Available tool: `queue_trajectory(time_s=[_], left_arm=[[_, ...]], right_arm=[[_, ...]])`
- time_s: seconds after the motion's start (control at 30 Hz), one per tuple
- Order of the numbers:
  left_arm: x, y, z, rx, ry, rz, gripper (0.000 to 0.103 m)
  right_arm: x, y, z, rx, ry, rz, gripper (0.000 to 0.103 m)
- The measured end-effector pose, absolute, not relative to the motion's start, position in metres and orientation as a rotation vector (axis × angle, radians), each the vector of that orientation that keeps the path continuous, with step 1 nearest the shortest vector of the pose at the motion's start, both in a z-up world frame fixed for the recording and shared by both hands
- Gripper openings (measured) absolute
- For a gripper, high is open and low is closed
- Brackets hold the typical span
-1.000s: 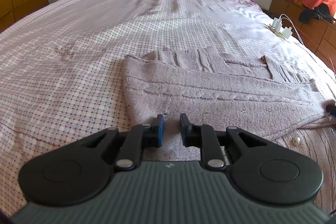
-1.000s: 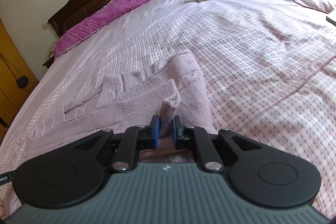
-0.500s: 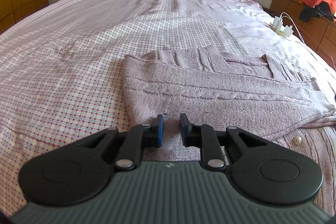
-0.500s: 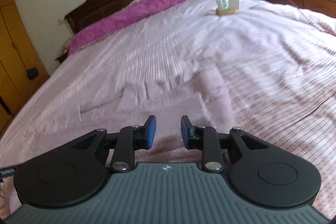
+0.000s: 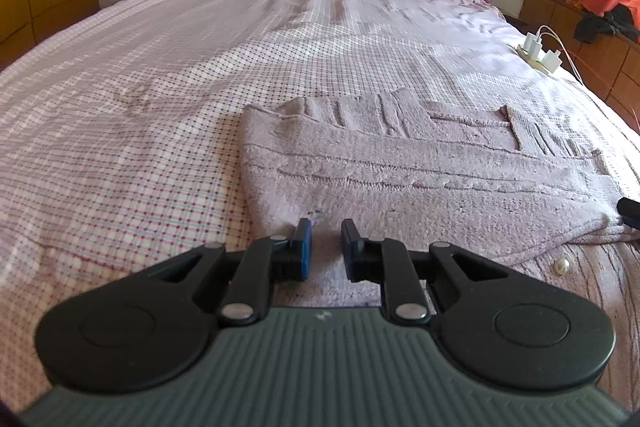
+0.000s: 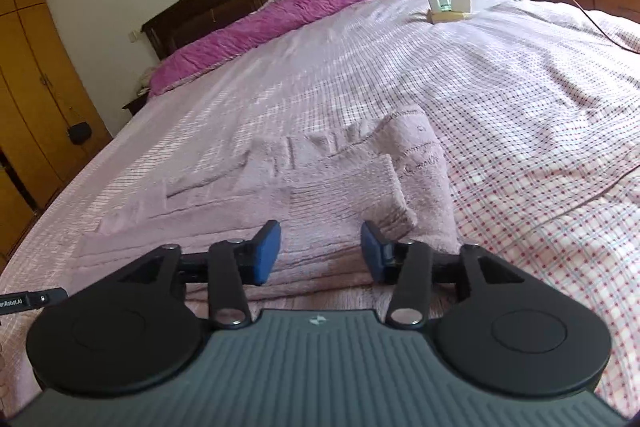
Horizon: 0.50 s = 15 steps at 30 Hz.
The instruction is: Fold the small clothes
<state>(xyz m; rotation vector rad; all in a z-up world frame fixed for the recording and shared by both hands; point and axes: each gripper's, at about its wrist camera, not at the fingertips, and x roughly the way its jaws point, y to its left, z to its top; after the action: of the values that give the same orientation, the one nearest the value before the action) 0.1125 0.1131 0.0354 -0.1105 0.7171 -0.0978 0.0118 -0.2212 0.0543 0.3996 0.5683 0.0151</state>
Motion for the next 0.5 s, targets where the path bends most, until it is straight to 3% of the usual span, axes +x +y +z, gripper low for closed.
queue_trajectory(time_s=[0.5], left_arm=[[0.053,0.117,0.059,-0.107,0.729,-0.099,0.019]], right_arm=[[-0.050,-0.214,0.069,0.403,0.609,0.133,0.062]])
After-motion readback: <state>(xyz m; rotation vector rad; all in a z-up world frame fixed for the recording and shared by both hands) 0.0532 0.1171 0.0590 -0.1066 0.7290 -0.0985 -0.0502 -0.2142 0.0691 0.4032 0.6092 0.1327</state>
